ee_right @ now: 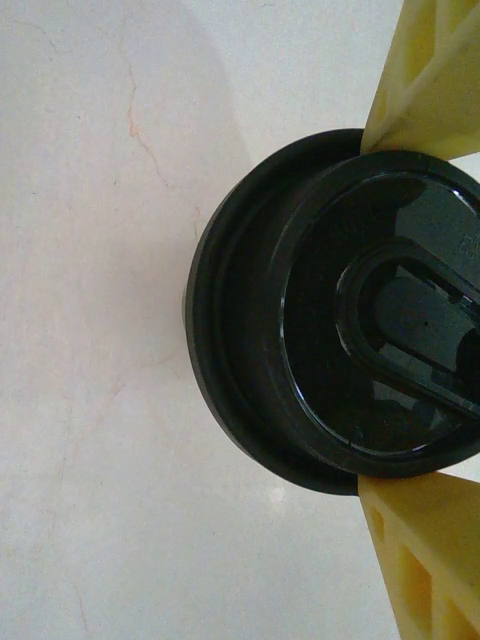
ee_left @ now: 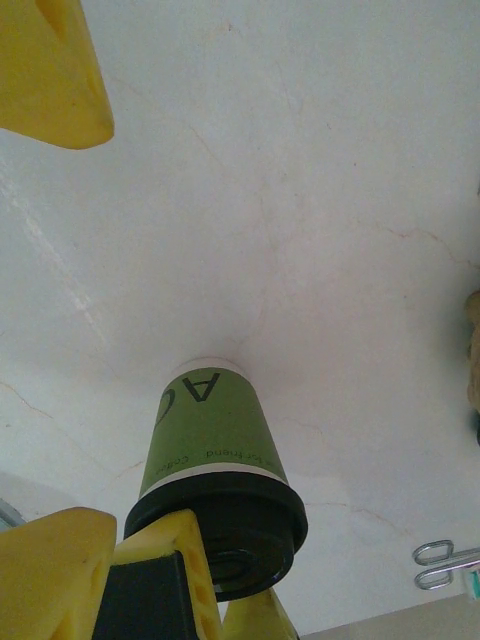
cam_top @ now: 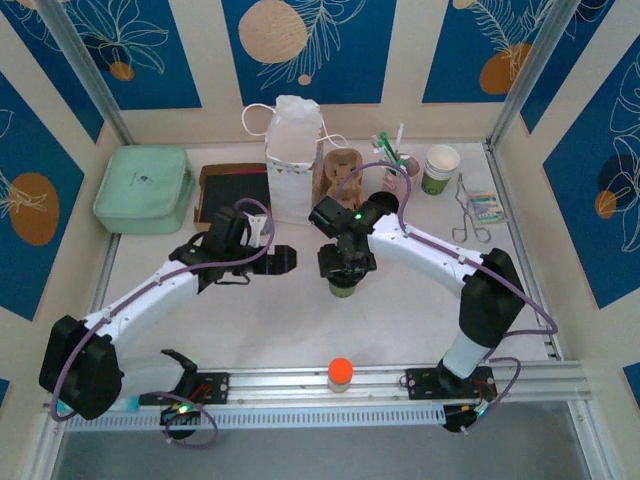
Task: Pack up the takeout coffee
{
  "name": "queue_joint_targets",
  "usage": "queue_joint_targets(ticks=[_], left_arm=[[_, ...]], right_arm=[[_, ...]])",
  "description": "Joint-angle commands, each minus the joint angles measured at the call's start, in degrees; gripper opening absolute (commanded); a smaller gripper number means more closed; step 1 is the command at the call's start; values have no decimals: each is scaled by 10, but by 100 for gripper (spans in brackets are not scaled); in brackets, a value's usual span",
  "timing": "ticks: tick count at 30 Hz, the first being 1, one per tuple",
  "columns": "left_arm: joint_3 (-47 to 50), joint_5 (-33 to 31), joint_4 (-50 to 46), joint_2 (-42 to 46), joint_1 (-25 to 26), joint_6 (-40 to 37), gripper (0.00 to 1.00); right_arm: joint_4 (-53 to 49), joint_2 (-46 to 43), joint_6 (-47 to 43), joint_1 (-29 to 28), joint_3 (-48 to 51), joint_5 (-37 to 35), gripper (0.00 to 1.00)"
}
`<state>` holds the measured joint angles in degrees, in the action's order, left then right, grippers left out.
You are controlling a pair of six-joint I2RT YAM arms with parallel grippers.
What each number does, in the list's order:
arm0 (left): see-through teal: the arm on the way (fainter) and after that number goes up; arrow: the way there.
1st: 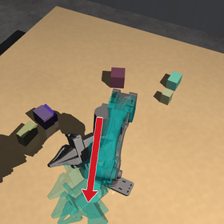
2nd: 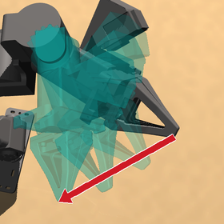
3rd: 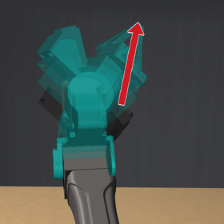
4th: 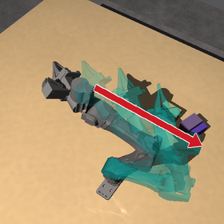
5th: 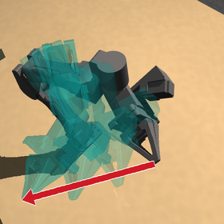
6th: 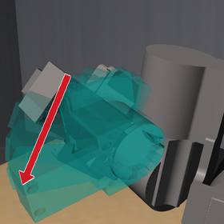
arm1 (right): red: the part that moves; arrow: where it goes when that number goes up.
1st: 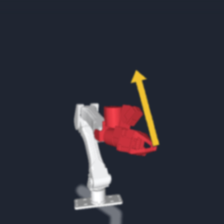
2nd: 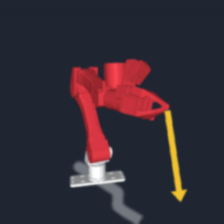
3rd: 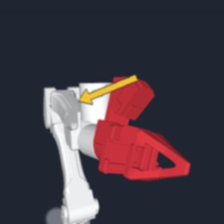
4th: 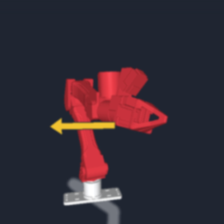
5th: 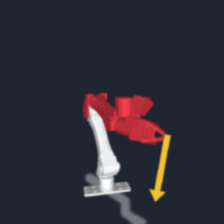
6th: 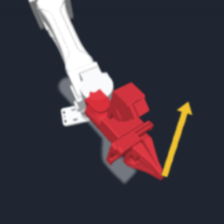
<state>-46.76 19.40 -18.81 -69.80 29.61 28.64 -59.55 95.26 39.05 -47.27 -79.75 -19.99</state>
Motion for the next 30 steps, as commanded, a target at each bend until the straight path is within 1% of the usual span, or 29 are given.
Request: queue_joint_targets(ticks=[1, 9, 15, 18, 24, 30], left_arm=[[9, 3, 10, 10, -7, 8, 92], [13, 3, 11, 12, -8, 9, 92], [14, 2, 8, 16, -10, 8, 92], [15, 2, 7, 18, -10, 8, 92], [15, 2, 5, 22, -11, 7, 92], [14, 6, 16, 16, -11, 12, 92]], right_arm=[[-2, 13, 10, -5, 16, 7, 76], [-3, 18, 14, -7, 20, 2, 71], [-12, -4, 10, 3, 15, -15, 67], [-16, -23, 2, 18, 17, -20, 66], [-17, -80, -26, 91, 43, -22, 66], [-9, -114, -69, 208, 76, -9, 66]])
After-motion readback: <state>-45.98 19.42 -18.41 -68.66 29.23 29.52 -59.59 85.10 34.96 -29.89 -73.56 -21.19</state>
